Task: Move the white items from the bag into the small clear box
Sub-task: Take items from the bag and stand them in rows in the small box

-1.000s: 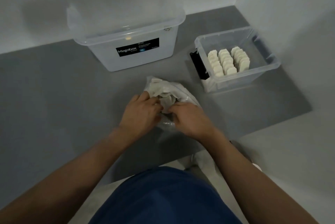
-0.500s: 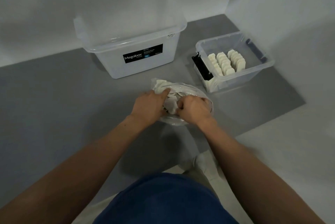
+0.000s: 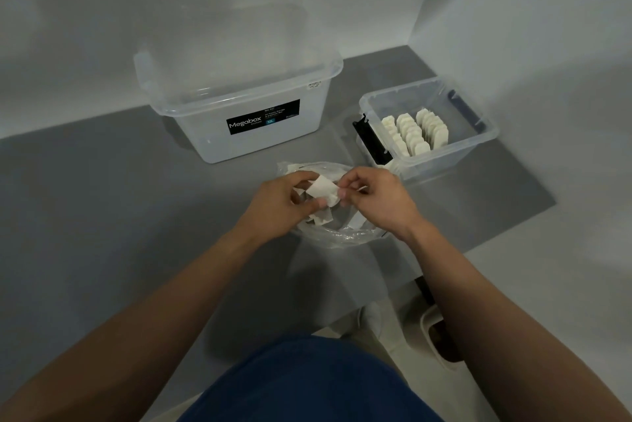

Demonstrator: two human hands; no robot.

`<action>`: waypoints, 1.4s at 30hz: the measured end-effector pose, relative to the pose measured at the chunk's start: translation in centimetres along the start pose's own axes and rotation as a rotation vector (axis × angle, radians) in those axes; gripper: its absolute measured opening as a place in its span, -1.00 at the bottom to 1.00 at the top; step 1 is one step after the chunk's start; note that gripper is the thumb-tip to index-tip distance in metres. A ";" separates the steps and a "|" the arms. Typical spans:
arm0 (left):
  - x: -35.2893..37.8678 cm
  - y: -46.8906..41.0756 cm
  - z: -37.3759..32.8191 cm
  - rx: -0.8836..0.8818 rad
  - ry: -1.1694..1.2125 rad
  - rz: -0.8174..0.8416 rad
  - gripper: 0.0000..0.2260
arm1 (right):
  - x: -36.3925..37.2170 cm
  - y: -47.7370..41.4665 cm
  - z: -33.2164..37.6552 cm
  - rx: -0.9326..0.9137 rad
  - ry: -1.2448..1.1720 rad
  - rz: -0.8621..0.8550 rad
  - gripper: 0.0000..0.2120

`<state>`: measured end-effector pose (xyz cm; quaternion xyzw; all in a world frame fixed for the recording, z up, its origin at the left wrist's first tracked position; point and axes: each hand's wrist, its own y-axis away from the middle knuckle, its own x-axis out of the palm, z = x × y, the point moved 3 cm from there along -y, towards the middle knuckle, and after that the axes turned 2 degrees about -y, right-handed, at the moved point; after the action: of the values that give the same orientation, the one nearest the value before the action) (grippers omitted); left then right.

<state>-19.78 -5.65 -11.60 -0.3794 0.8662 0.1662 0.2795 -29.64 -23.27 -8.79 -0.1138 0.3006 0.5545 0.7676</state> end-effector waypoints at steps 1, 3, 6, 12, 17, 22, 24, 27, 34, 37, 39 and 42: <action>-0.2 0.0 -0.2 -0.001 0.047 0.000 -0.68 | -0.1 -0.1 0.1 -0.015 -0.036 -0.001 -0.93; -0.4 -0.1 -0.5 -0.016 0.186 -0.002 -0.83 | 0.0 -0.2 0.2 -0.025 -0.108 -0.011 -0.91; -0.8 0.1 -0.9 -0.088 0.441 -0.027 -0.89 | 0.4 0.1 0.1 0.045 -0.328 -0.009 -0.76; -0.9 0.6 -1.2 -0.171 0.588 0.017 -0.85 | 0.6 0.7 0.9 0.014 -0.491 -0.063 -0.91; -0.4 1.0 -1.4 -0.186 0.637 0.052 -0.79 | -0.2 0.8 2.2 -0.059 -0.358 -0.048 -0.91; -0.4 1.2 -1.6 -0.181 0.631 0.054 -0.79 | -0.6 0.6 2.4 -0.107 -0.226 -0.093 -0.92; -0.6 1.3 -1.7 -0.171 0.619 0.038 -0.80 | -0.7 0.7 2.6 -0.129 -0.188 -0.094 -0.91; -0.9 1.3 -1.4 -0.174 0.673 0.004 -0.82 | -1.0 0.9 3.4 -0.198 -0.072 -0.094 -0.89; -1.7 1.3 -1.8 -0.150 0.632 -0.079 -0.89 | -0.8 1.0 3.3 -0.193 -0.014 -0.091 -0.75; -2.1 1.2 -2.0 -0.101 0.533 -0.089 -0.90 | -0.3 1.1 3.0 -0.181 0.023 -0.099 -0.87; -2.3 1.1 -2.1 -0.087 0.474 -0.136 -0.89 | 0.0 1.4 2.8 -0.179 -0.004 -0.154 -0.94; -2.6 1.1 -2.4 -0.294 0.644 -0.209 -0.91 | 0.2 2.4 2.9 -0.384 0.072 -0.370 -0.95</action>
<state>-19.99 -4.64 -8.07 -0.5347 0.8333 0.1313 -0.0493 -30.87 -20.77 -6.26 -0.3300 0.1913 0.4469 0.8092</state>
